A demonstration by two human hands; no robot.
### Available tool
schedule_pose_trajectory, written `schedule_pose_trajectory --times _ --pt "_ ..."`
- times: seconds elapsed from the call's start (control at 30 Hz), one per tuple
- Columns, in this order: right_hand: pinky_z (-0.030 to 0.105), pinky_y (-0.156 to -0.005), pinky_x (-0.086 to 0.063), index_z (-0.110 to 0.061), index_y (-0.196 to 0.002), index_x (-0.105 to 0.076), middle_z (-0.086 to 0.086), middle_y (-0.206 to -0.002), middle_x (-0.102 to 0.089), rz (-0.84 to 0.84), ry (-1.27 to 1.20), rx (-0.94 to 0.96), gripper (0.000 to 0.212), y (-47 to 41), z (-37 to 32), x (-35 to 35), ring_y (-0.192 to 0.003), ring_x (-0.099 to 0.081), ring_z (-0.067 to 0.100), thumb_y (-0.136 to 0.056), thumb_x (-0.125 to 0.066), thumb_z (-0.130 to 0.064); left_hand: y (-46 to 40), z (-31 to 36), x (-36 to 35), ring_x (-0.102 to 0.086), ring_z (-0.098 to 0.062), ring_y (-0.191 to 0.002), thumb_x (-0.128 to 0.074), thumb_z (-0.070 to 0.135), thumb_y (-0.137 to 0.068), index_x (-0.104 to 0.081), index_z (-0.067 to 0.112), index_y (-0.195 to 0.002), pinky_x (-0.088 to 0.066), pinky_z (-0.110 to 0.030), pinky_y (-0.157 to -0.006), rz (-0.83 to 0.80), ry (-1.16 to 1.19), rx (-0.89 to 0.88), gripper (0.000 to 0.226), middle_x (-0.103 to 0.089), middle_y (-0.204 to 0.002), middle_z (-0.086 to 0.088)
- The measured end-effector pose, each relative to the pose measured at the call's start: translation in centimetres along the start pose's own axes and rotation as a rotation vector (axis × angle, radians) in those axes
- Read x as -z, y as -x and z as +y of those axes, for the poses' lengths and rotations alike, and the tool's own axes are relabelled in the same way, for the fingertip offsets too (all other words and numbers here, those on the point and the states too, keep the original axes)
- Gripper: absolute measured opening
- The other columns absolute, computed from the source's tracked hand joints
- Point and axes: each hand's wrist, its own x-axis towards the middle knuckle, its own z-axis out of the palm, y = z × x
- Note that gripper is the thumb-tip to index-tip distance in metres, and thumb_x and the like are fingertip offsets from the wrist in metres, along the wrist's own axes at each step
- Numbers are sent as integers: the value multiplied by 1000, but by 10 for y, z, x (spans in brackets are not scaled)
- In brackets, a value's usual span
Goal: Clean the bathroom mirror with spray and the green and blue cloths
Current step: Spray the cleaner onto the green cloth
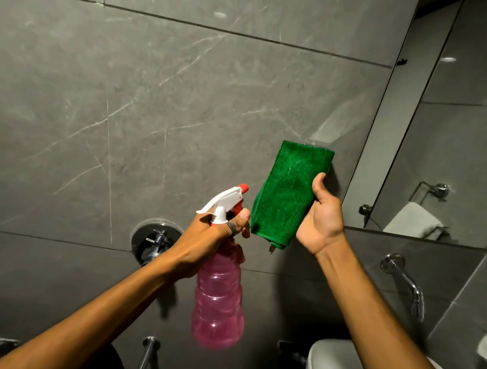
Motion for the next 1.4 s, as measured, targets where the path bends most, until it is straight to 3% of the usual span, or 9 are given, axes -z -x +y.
schedule_pose_trajectory --times 0.2,0.43,0.67,0.77,0.87,1.0,1.07,1.2,1.4 --pt "57 -107 -42 -10 -147 -46 19 -151 -48 31 5 3 64 1 3 2 -138 -47 38 -102 -32 -53 10 -16 8 -73 -26 -76 -70 42 -92 -54 69 -124 -63 -54 -78 -37 -79 45 46 -74 -93 -6" --pt "59 -110 -39 -11 -149 -43 18 -152 -47 86 14 -14 60 5 29 7 -139 -46 39 -103 -33 -49 42 -52 28 -70 -35 -60 -72 36 -93 -50 53 -143 -62 -41 -66 -102 -65 183 57 -73 -92 -6" --pt "55 -106 -43 -13 -150 -41 14 -139 -57 121 -24 -124 61 7 76 14 -130 -53 35 -103 -31 -50 76 -79 39 -74 -19 -67 -72 30 -90 -58 63 -130 -62 -29 -64 -58 -123 254 53 -71 -90 3" --pt "54 -104 -46 -13 -152 -37 14 -141 -56 135 -65 -203 64 16 111 21 -130 -55 33 -102 -31 -51 108 -113 50 -74 -16 -93 -72 22 -91 -62 61 -125 -65 -39 -82 81 -132 336 53 -76 -103 10" --pt "54 -104 -47 -13 -152 -37 13 -140 -57 188 -126 -307 64 37 150 37 -131 -55 32 -102 -31 -52 154 -161 62 -67 -9 -108 -66 9 -98 -63 29 -136 -50 -34 -111 222 -115 534 43 -75 -122 3" --pt "54 -101 -50 -11 -146 -46 12 -131 -66 318 -192 -422 63 83 216 63 -123 -62 31 -102 -32 -53 225 -218 68 -48 -15 -77 -62 1 -98 -65 17 -123 -46 -19 -68 439 -47 833 30 -58 -93 -9" --pt "55 -98 -52 -12 -132 -61 12 -125 -70 398 -227 -462 61 111 251 74 -118 -66 31 -102 -30 -55 252 -242 76 -49 -20 -85 -63 -3 -97 -66 13 -108 -44 -27 -80 502 -85 921 19 -56 -96 -12" --pt "54 -101 -51 -15 -132 -63 7 -128 -70 539 -247 -483 56 163 297 88 -120 -65 27 -101 -33 -50 287 -280 94 -59 -36 -124 -64 -8 -94 -49 -14 -143 -40 -42 -119 613 -134 1059 52 -61 -136 -27" --pt "52 -96 -54 -24 -129 -67 6 -140 -63 629 -232 -496 54 213 327 104 -128 -60 29 -102 -32 -54 312 -335 108 -44 -43 -147 -59 -14 -94 -40 -18 -147 -32 -45 -126 700 -86 1120 56 -44 -156 -32"
